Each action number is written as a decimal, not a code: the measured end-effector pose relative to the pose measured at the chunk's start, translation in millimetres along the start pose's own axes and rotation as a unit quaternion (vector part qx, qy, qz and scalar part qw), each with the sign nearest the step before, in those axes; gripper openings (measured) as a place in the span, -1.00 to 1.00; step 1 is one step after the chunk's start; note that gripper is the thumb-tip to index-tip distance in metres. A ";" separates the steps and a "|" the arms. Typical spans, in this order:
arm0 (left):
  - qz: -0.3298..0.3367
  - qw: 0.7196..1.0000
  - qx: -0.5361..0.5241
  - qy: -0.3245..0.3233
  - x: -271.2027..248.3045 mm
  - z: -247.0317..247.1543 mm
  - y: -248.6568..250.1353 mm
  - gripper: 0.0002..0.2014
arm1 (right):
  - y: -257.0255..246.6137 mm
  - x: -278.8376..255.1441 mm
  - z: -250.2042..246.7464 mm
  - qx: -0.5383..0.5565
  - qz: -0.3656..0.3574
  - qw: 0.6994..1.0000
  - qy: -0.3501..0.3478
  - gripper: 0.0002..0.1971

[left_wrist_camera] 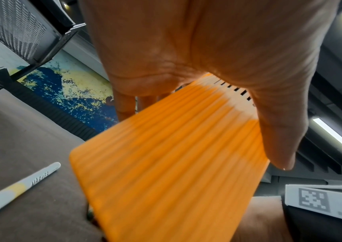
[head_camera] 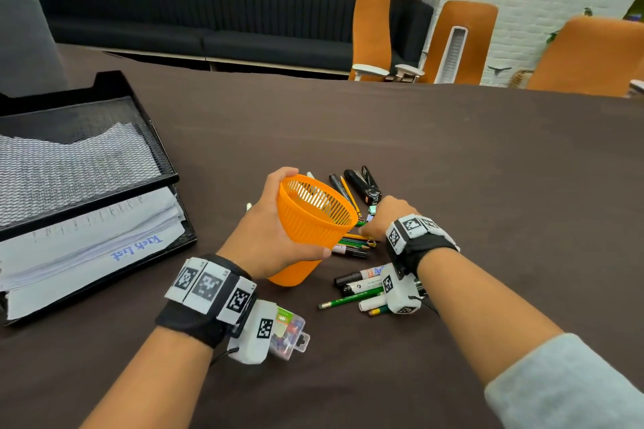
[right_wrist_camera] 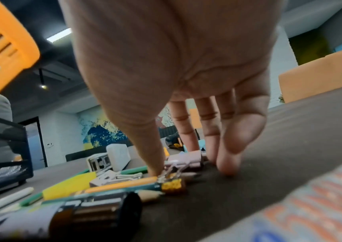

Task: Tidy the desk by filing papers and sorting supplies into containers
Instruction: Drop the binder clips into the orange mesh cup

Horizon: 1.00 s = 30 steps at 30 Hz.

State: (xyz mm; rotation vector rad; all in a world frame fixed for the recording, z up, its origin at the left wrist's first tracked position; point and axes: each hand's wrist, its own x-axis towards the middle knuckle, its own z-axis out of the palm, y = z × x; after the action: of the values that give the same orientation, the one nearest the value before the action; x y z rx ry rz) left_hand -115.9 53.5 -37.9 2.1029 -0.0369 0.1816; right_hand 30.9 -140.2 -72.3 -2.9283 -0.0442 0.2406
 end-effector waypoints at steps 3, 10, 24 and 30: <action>0.000 1.000 0.000 -0.007 0.2 0.0 0.0 0.10 | -3.2 -0.7 0.4 -0.032 -0.004 0.999 -0.013 -0.78; -0.004 1.000 0.005 -0.010 0.5 0.5 0.4 0.08 | 4.9 -19.1 -23.1 0.137 -0.031 0.989 0.055 -0.81; 0.001 1.000 0.007 -0.005 1.2 3.3 -3.5 0.08 | -13.5 2.6 -25.8 0.165 -0.134 0.973 0.090 -0.84; -0.005 1.000 0.004 -0.004 2.4 -2.8 -5.7 0.10 | -16.0 13.6 -8.5 -0.102 -0.139 0.985 0.001 -0.75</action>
State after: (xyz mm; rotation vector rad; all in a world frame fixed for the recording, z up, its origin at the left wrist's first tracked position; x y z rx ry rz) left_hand -113.3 58.9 -41.0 2.1117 -0.0300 0.1665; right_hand 45.5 -125.6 -63.0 -3.0741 -0.5018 0.1999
